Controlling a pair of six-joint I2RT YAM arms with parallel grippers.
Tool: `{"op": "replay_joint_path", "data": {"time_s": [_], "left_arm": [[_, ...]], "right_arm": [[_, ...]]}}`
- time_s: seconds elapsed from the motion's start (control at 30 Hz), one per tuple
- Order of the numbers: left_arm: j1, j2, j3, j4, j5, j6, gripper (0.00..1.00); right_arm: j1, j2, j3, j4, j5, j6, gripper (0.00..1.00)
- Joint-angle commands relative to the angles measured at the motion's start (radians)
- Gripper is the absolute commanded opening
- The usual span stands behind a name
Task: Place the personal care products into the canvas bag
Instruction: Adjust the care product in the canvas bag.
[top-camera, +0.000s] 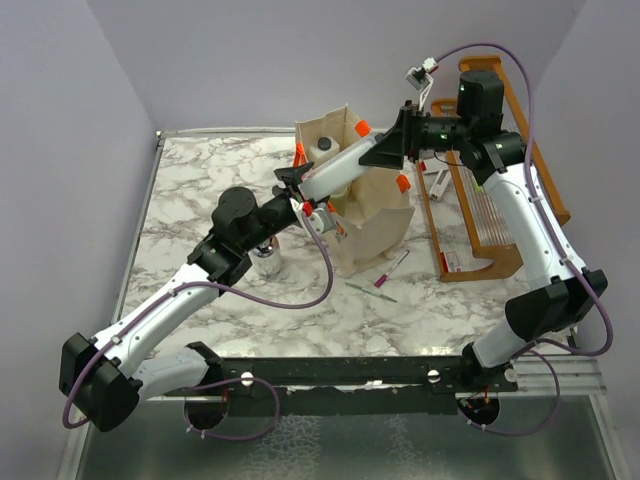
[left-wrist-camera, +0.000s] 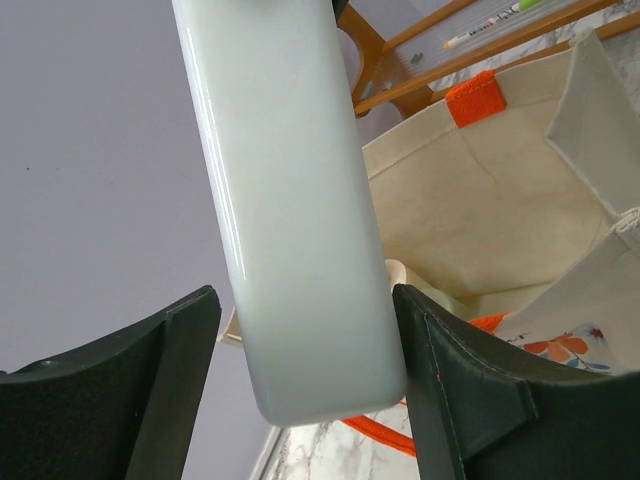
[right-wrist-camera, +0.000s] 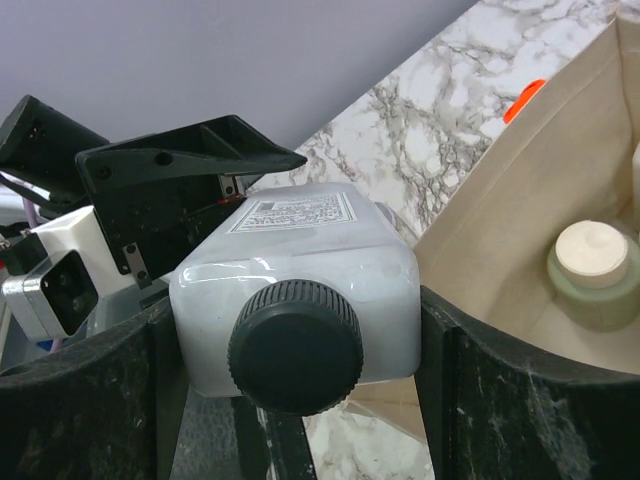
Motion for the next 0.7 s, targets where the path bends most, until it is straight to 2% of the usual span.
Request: {"op": "replay_joint_path", "data": {"time_s": [0.0,0.37,0.67], "left_arm": [[0.005,-0.027,0.016,0.035,0.020,-0.006,0.73],[0.005,-0.058,-0.022,-0.023,0.025,0.008,0.76],[0.005,-0.065,-0.044,-0.036,0.014,-0.027,0.76]], "right_arm": [[-0.024,-0.007,0.096,0.043,-0.011,0.012,0.01],[-0.046,0.025,0.237,-0.059,0.143,-0.081,0.01],[-0.046,0.006,0.218,-0.087,0.287,-0.180,0.01]]}}
